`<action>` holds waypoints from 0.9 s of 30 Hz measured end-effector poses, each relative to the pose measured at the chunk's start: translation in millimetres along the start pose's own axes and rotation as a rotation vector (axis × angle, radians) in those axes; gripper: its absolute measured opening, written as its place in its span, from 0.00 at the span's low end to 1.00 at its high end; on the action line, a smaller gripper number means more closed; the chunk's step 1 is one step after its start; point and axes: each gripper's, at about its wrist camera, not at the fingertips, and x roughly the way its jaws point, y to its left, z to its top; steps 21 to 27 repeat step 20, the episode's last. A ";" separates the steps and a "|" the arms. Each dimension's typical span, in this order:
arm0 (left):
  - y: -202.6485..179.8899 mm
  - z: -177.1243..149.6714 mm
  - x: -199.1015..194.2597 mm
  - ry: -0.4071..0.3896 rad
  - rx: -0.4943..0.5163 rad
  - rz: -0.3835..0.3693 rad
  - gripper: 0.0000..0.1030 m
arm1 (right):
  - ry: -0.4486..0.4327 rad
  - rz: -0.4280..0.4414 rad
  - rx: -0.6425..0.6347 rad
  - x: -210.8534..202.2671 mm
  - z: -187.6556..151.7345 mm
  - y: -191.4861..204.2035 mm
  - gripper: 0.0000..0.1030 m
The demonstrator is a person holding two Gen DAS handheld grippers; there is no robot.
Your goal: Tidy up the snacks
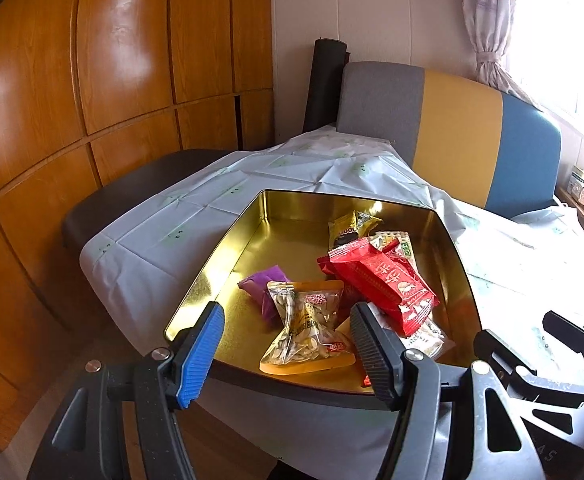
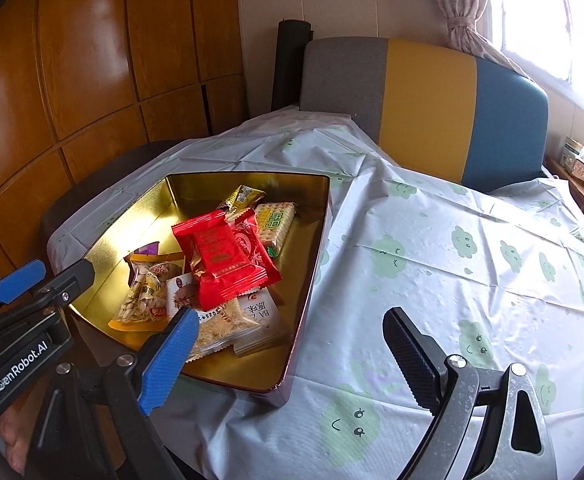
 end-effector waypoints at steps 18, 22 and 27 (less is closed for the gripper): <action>7.8 3.1 1.0 -0.027 -0.031 -0.014 0.38 | 0.000 0.000 -0.001 3.8 -1.1 -1.0 0.92; 8.9 4.0 2.3 -0.018 -0.034 -0.017 0.38 | 0.000 -0.006 0.006 4.1 -0.2 -5.1 0.92; 8.9 4.0 2.3 -0.018 -0.034 -0.017 0.38 | 0.000 -0.006 0.006 4.1 -0.2 -5.1 0.92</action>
